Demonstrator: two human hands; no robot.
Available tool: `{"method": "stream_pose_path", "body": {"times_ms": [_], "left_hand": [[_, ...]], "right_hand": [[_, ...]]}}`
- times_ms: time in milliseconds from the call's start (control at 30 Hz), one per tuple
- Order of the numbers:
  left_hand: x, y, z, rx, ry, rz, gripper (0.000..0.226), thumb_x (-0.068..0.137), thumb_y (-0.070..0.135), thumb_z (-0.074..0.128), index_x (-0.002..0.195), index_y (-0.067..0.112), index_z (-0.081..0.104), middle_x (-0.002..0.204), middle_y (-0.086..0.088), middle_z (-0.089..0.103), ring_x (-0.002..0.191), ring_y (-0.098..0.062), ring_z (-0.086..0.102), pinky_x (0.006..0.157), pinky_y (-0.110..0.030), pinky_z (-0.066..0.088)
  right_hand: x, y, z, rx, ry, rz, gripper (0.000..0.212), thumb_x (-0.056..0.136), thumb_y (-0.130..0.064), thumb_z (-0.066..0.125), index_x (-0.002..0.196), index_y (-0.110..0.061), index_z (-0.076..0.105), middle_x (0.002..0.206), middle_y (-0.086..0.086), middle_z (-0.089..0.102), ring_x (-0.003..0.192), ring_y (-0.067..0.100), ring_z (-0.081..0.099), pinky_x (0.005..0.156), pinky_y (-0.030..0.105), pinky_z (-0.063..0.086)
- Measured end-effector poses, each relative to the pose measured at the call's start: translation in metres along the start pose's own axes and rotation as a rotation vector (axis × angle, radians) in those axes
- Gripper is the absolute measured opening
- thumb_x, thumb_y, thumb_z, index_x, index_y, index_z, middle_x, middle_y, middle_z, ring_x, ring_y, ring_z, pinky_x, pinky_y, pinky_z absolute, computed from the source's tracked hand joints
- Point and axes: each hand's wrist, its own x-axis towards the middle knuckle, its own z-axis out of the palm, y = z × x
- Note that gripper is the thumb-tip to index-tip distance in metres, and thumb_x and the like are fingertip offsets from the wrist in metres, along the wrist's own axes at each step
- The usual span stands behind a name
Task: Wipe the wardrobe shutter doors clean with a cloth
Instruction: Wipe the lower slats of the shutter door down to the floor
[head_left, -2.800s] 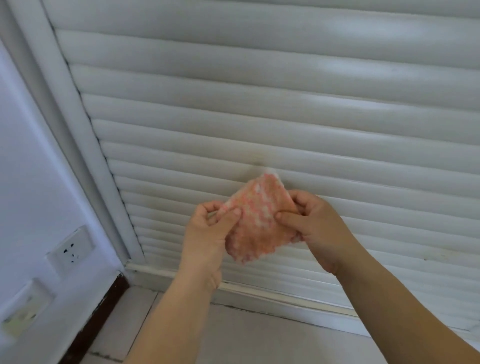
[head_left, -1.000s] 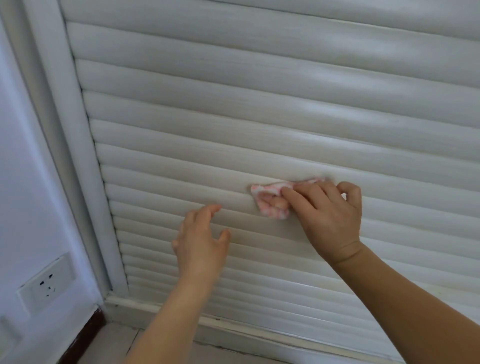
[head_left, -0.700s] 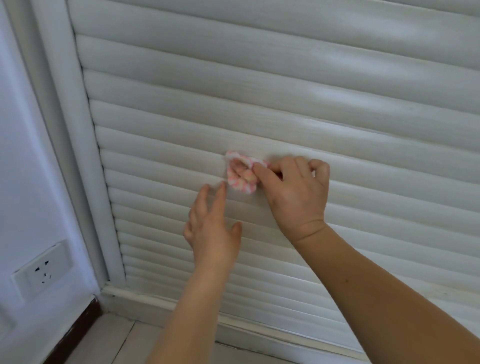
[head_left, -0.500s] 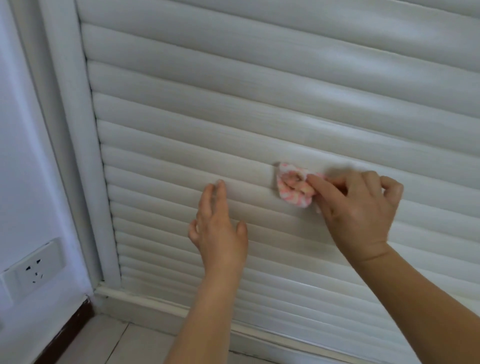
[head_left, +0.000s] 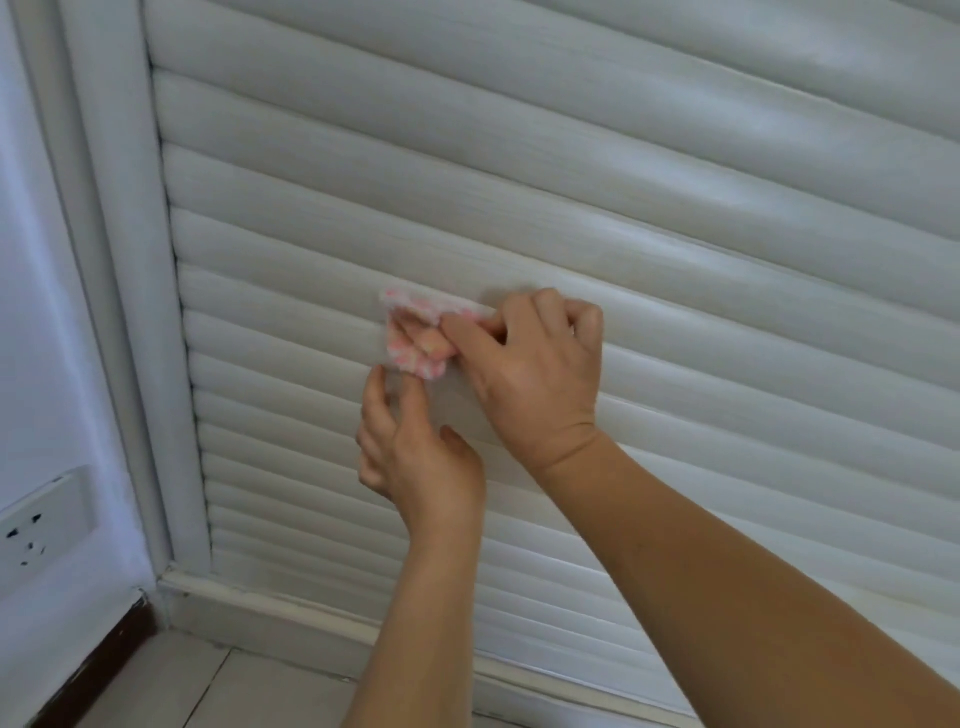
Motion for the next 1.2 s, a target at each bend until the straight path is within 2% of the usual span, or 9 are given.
{"method": "stream_pose_path", "body": {"times_ms": [133, 333, 467, 633, 700, 900, 1033, 1133, 1200], "left_hand": [[-0.004, -0.003, -0.006, 0.07, -0.129, 0.021, 0.08, 0.08, -0.004, 0.056, 0.144, 0.033, 0.027, 0.153, 0.005, 0.018, 0.137, -0.017, 0.022, 0.106, -0.042, 0.019], [-0.006, -0.001, -0.014, 0.196, -0.277, 0.029, 0.082, 0.086, 0.004, 0.053, 0.147, 0.038, 0.009, 0.156, 0.008, 0.001, 0.139, -0.015, 0.016, 0.108, -0.04, 0.016], [-0.004, 0.004, -0.015, 0.167, -0.266, 0.007, 0.083, 0.084, 0.001, 0.051, 0.147, 0.038, 0.011, 0.156, 0.009, 0.003, 0.138, -0.015, 0.02, 0.106, -0.04, 0.021], [-0.003, -0.002, -0.012, 0.077, -0.203, 0.02, 0.081, 0.08, -0.004, 0.048, 0.145, 0.038, 0.021, 0.156, 0.008, 0.01, 0.138, -0.013, 0.023, 0.108, -0.042, 0.023], [-0.005, -0.006, -0.008, 0.07, -0.172, 0.032, 0.081, 0.079, -0.006, 0.049, 0.144, 0.036, 0.024, 0.156, 0.007, 0.013, 0.138, -0.014, 0.024, 0.108, -0.043, 0.025], [-0.017, 0.0, 0.009, 0.018, -0.028, -0.006, 0.075, 0.082, -0.008, 0.046, 0.144, 0.031, 0.03, 0.154, 0.002, 0.016, 0.138, -0.015, 0.023, 0.108, -0.039, 0.016], [-0.033, -0.002, 0.017, -0.065, -0.011, 0.02, 0.07, 0.085, -0.006, 0.044, 0.143, 0.031, 0.03, 0.154, 0.003, 0.017, 0.138, -0.015, 0.022, 0.109, -0.04, 0.016], [-0.045, -0.005, 0.018, -0.075, -0.046, 0.084, 0.066, 0.087, -0.004, 0.042, 0.144, 0.027, 0.029, 0.151, 0.002, 0.024, 0.138, -0.015, 0.024, 0.109, -0.04, 0.021], [-0.049, -0.008, 0.019, -0.08, -0.095, 0.109, 0.064, 0.088, -0.003, 0.042, 0.144, 0.026, 0.029, 0.15, 0.002, 0.028, 0.137, -0.016, 0.028, 0.108, -0.038, 0.024]], "right_hand": [[-0.035, 0.045, -0.021, -0.056, -0.021, -0.099, 0.009, 0.083, -0.018, 0.071, 0.079, -0.027, 0.071, 0.062, 0.0, 0.05, 0.063, 0.023, 0.048, 0.067, 0.034, 0.029], [-0.088, 0.118, -0.068, -0.156, -0.145, 0.011, 0.014, 0.073, -0.019, 0.082, 0.084, -0.025, 0.076, 0.064, 0.005, 0.053, 0.07, 0.026, 0.04, 0.069, 0.035, 0.024], [-0.064, 0.08, -0.048, -0.102, -0.096, 0.066, 0.011, 0.071, -0.017, 0.082, 0.077, -0.022, 0.074, 0.062, 0.006, 0.051, 0.071, 0.025, 0.036, 0.069, 0.035, 0.023], [-0.025, 0.018, -0.009, -0.025, -0.075, 0.002, 0.009, 0.07, -0.018, 0.077, 0.071, -0.022, 0.069, 0.064, 0.004, 0.05, 0.073, 0.024, 0.041, 0.069, 0.034, 0.025], [-0.031, 0.024, -0.01, -0.031, -0.071, 0.0, 0.012, 0.071, -0.016, 0.079, 0.073, -0.024, 0.07, 0.064, 0.002, 0.049, 0.068, 0.024, 0.045, 0.069, 0.034, 0.026], [-0.094, 0.1, -0.044, -0.126, -0.08, 0.011, 0.02, 0.075, -0.023, 0.078, 0.093, -0.03, 0.073, 0.069, 0.003, 0.056, 0.076, 0.024, 0.038, 0.073, 0.035, 0.024], [-0.139, 0.149, -0.072, -0.149, -0.043, 0.21, 0.022, 0.082, -0.033, 0.062, 0.104, -0.034, 0.06, 0.074, 0.003, 0.058, 0.08, 0.025, 0.044, 0.074, 0.034, 0.021], [-0.148, 0.157, -0.079, -0.094, -0.009, 0.557, 0.026, 0.083, -0.03, 0.055, 0.104, -0.027, 0.071, 0.079, 0.008, 0.058, 0.08, 0.024, 0.051, 0.076, 0.032, 0.018], [-0.14, 0.148, -0.073, -0.047, 0.076, 0.839, 0.027, 0.085, -0.027, 0.053, 0.106, -0.027, 0.07, 0.083, 0.009, 0.058, 0.08, 0.01, 0.044, 0.079, 0.034, 0.021]]}}
